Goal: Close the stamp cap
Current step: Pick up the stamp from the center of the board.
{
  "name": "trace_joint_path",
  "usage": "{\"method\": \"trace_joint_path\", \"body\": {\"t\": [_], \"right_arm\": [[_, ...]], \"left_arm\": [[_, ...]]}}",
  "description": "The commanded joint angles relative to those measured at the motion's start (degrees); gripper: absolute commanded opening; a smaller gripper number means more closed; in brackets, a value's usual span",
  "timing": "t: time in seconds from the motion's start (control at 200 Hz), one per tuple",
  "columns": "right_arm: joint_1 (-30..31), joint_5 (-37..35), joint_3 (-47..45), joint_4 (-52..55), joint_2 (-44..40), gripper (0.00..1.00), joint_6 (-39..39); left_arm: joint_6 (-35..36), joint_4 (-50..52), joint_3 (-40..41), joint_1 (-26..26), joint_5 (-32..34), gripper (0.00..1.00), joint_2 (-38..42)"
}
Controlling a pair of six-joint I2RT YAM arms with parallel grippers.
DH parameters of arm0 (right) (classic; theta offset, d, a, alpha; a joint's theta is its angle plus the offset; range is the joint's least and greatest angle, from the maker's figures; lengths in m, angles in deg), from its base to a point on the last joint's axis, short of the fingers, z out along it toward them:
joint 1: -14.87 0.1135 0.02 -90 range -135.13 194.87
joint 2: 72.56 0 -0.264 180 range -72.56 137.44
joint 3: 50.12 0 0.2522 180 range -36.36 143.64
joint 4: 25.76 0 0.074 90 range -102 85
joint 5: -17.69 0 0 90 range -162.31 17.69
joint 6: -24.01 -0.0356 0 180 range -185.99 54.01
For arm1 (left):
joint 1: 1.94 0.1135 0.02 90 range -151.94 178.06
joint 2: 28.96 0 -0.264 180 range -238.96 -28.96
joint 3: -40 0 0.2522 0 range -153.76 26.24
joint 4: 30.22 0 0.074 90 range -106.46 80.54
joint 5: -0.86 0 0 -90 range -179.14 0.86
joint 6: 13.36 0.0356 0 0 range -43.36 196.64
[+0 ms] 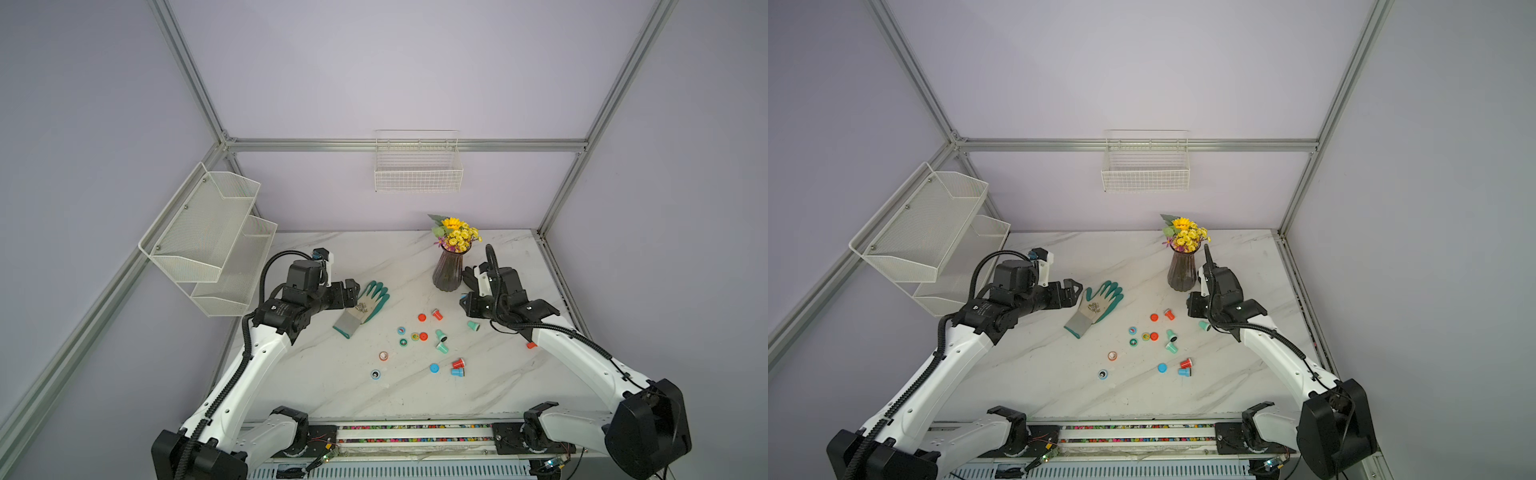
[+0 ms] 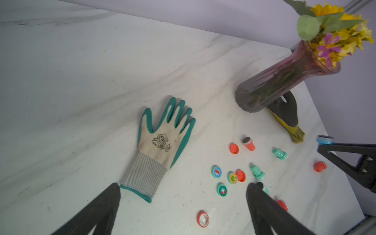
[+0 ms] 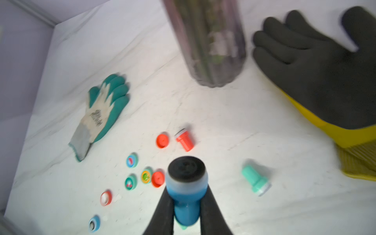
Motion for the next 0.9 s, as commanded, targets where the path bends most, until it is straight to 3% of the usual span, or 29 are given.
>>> {"method": "trace_joint_path", "body": {"t": [0.0, 0.195, 0.445, 0.895], "right_arm": [[5.73, 4.18, -1.95, -5.89, -3.93, 0.06, 6.81], [10.54, 10.03, -9.50, -20.75, -10.08, 0.03, 14.93], [12.85, 21.78, -11.78, -22.67, -11.96, 0.00, 32.26], [13.53, 21.31, -14.33, -25.88, -15.08, 0.00, 42.76]], "left_arm": [[-6.26, 1.58, -3.08, -4.06, -2.57, 0.93, 0.71], [-8.97, 3.44, -10.24, -11.66, -2.89, 0.90, -3.88], [-8.80, 5.08, -17.86, -19.93, -6.88, 0.87, -9.65], [-6.70, 8.29, -23.54, -24.24, -13.79, 0.71, -17.54]]}}
